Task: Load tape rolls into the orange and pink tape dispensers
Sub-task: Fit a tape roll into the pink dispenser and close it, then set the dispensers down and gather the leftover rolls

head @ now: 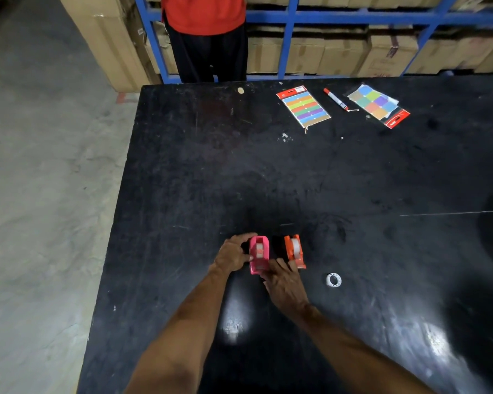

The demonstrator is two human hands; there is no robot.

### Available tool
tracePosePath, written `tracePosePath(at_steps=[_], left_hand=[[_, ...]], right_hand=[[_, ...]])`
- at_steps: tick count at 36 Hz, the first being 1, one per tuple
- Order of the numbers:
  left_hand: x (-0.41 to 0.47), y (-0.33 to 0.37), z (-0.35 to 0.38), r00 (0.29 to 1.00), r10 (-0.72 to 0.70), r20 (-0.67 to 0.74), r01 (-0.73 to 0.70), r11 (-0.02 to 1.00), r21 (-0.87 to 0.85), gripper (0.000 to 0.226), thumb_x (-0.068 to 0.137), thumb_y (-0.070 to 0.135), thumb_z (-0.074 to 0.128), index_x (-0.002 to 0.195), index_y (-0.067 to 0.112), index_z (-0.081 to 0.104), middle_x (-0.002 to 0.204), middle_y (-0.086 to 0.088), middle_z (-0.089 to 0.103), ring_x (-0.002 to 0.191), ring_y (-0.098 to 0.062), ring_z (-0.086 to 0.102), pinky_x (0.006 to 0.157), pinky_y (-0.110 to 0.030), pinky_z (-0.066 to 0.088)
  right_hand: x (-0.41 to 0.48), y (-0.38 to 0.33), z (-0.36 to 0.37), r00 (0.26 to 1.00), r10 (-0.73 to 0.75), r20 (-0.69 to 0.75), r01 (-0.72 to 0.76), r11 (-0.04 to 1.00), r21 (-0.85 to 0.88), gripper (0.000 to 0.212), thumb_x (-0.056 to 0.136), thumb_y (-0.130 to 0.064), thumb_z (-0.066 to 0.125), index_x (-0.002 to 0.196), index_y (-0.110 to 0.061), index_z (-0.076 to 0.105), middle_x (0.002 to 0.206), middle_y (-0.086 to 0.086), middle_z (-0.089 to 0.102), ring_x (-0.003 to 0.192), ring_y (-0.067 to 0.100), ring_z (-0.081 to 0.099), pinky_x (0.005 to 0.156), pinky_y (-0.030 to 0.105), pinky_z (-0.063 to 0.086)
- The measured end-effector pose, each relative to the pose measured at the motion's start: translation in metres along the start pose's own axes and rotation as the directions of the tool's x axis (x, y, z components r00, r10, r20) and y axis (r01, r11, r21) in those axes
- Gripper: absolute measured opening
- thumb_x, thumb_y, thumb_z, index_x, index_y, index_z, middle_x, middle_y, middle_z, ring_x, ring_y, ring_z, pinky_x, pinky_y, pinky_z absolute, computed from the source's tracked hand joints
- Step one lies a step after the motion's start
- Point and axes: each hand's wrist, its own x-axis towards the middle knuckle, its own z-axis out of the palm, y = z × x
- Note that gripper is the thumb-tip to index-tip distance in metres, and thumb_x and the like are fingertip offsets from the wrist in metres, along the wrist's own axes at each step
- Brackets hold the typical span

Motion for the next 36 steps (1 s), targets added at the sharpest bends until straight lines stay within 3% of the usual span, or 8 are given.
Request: tracePosePath(at_steps=[4, 8, 13, 19, 23, 26, 30, 36], left_hand=[[-0.004, 0.003, 0.0, 1.0, -0.016, 0.006, 0.016, 1.0, -0.023, 0.084, 0.08, 0.004, 0.076, 0.149, 0.032, 0.036, 0.147, -0.008, 0.045, 0.108, -0.022, 0.058, 0.106, -0.036, 0.048], [-0.012, 0.009, -0.002, 0.999, -0.021, -0.029, 0.02, 0.999, -0.051, 0.081, 0.088, 0.001, 0.063, 0.153, 0.032, 0.024, 0.153, -0.006, 0.041, 0.122, -0.027, 0.055, 0.111, -0.041, 0.044], [-0.024, 0.019, 0.01, 0.944, 0.197, -0.266, -0.151, 0.971, 0.184, 0.055, 0.09, 0.003, 0.052, 0.141, 0.024, 0.046, 0.136, -0.005, 0.054, 0.126, -0.023, 0.051, 0.11, -0.043, 0.043], [-0.062, 0.043, 0.053, 0.896, 0.405, -0.183, -0.299, 0.854, 0.426, 0.029, 0.092, 0.027, 0.052, 0.121, 0.028, 0.055, 0.12, 0.007, 0.055, 0.088, -0.019, 0.066, 0.081, -0.037, 0.057], [-0.076, 0.045, 0.092, 0.936, 0.351, 0.009, -0.31, 0.814, 0.492, 0.046, 0.088, 0.039, 0.058, 0.132, 0.027, 0.051, 0.128, 0.006, 0.048, 0.106, -0.017, 0.062, 0.091, -0.035, 0.054], [-0.079, 0.037, 0.117, 0.962, 0.264, 0.075, -0.265, 0.823, 0.503, 0.06, 0.084, 0.034, 0.066, 0.14, 0.024, 0.046, 0.135, 0.002, 0.04, 0.118, -0.018, 0.05, 0.103, -0.031, 0.047], [-0.081, 0.039, 0.137, 0.976, 0.217, -0.004, -0.183, 0.833, 0.522, 0.05, 0.085, 0.003, 0.054, 0.133, 0.02, 0.053, 0.132, -0.001, 0.042, 0.118, -0.022, 0.046, 0.099, -0.024, 0.043], [-0.085, 0.042, 0.139, 0.975, 0.205, -0.086, -0.141, 0.869, 0.474, 0.039, 0.088, 0.005, 0.052, 0.125, 0.015, 0.057, 0.131, -0.005, 0.051, 0.121, -0.023, 0.05, 0.105, -0.028, 0.038]], right_hand=[[-0.011, 0.012, -0.004, 0.997, -0.019, -0.069, 0.021, 0.999, 0.028, 0.021, 0.084, -0.028, 0.062, 0.101, -0.029, 0.073, 0.091, -0.003, 0.059, 0.089, 0.02, 0.058, 0.099, 0.043, 0.041], [-0.028, 0.029, -0.025, 0.986, 0.006, -0.168, -0.001, 0.999, 0.034, 0.005, 0.087, -0.026, 0.066, 0.085, -0.022, 0.069, 0.085, -0.001, 0.057, 0.084, 0.024, 0.057, 0.076, 0.039, 0.037], [-0.055, 0.069, -0.039, 0.981, 0.133, -0.139, -0.14, 0.989, -0.043, 0.011, 0.093, -0.03, 0.056, 0.09, -0.023, 0.064, 0.089, 0.0, 0.056, 0.085, 0.025, 0.052, 0.074, 0.041, 0.037], [-0.08, 0.112, -0.042, 0.954, 0.298, 0.017, -0.294, 0.948, -0.121, 0.033, 0.084, -0.034, 0.052, 0.111, -0.02, 0.064, 0.106, 0.004, 0.06, 0.094, 0.027, 0.056, 0.078, 0.043, 0.038], [-0.093, 0.127, -0.04, 0.905, 0.382, 0.187, -0.375, 0.924, -0.069, 0.055, 0.079, -0.03, 0.068, 0.133, -0.024, 0.057, 0.128, 0.005, 0.056, 0.106, 0.031, 0.057, 0.082, 0.046, 0.048], [-0.098, 0.131, -0.036, 0.889, 0.361, 0.283, -0.374, 0.927, -0.008, 0.06, 0.084, -0.025, 0.067, 0.141, -0.026, 0.05, 0.136, 0.005, 0.046, 0.114, 0.032, 0.055, 0.091, 0.046, 0.053], [-0.1, 0.133, -0.033, 0.884, 0.351, 0.309, -0.392, 0.916, 0.08, 0.047, 0.087, -0.014, 0.062, 0.134, -0.017, 0.056, 0.132, 0.012, 0.048, 0.108, 0.035, 0.06, 0.089, 0.044, 0.054], [-0.099, 0.126, -0.039, 0.886, 0.283, 0.367, -0.361, 0.918, 0.162, 0.041, 0.087, -0.024, 0.061, 0.126, -0.016, 0.053, 0.133, 0.007, 0.045, 0.104, 0.037, 0.064, 0.083, 0.04, 0.052]])
